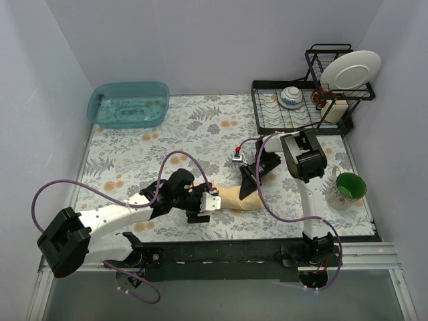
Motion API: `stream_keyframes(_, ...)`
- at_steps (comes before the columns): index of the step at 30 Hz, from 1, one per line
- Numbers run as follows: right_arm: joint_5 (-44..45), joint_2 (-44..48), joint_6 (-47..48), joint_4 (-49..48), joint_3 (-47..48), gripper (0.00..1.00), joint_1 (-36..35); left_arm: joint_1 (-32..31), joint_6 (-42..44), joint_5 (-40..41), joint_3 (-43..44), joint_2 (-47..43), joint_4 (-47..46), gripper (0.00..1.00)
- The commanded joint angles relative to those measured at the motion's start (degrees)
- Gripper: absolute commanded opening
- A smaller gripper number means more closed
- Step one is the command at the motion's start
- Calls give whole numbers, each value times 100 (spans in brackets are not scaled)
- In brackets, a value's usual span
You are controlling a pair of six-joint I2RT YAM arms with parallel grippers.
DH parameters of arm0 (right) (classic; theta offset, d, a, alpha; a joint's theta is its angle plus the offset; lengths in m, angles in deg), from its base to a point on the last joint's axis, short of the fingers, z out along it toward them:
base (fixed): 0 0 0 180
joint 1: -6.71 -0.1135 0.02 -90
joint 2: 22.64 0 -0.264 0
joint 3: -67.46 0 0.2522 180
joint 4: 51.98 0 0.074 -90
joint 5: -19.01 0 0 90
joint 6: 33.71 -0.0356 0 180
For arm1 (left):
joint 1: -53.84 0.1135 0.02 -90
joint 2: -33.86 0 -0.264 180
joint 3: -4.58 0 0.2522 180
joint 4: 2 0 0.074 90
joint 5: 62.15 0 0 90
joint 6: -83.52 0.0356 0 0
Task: Roll the t-shirts
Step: Roll the T-shirt to the center of the board.
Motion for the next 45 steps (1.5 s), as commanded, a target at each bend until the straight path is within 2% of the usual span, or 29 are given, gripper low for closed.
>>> stream_keyframes(1, 81, -467, 13, -297, 11, 1, 113, -440, -245, 627, -176, 64, -1423, 73)
stream_keyframes(7, -60, -669, 13, -192, 11, 1, 131, -968, -289, 952, -265, 801, -2162, 73)
stream_keyframes(14, -306, -801, 118, -95, -103, 1, 131, -1180, -333, 1839, -116, 2022, -2978, 71)
stream_keyframes(17, -350, -828, 136, -86, -243, 1, 131, -1197, -333, 2113, 16, 2218, -3137, 70)
stream_keyframes(26, -491, -1003, 153, -78, -543, 1, 131, -1206, -210, 2262, 245, 2578, -2682, 68)
stream_keyframes(30, -482, -951, 153, -77, -569, 1, 166, -1206, -263, 1885, 517, 2736, -1935, 59)
stream_keyframes(33, -438, -618, 232, -95, -587, 10, 288, -1197, -333, 1464, 746, 2789, -1320, 55)
stream_keyframes(34, -456, -495, 241, -95, -578, 35, 402, -1171, -333, 1341, 763, 2763, -1214, 55)
stream_keyframes(35, -456, -224, 241, -104, -560, 80, 473, -1162, -342, 1252, 790, 2720, -1013, 55)
stream_keyframes(36, -465, -82, 250, -95, -534, 98, 560, -1136, -342, 990, 816, 2693, -880, 55)
stream_keyframes(40, -404, 604, 250, -104, -464, 98, 1253, -1057, -632, 567, 921, 2588, -414, 55)
stream_keyframes(45, 264, 1684, 488, -279, -832, 98, 1677, -934, -921, -13, 1220, 2622, 227, 57)
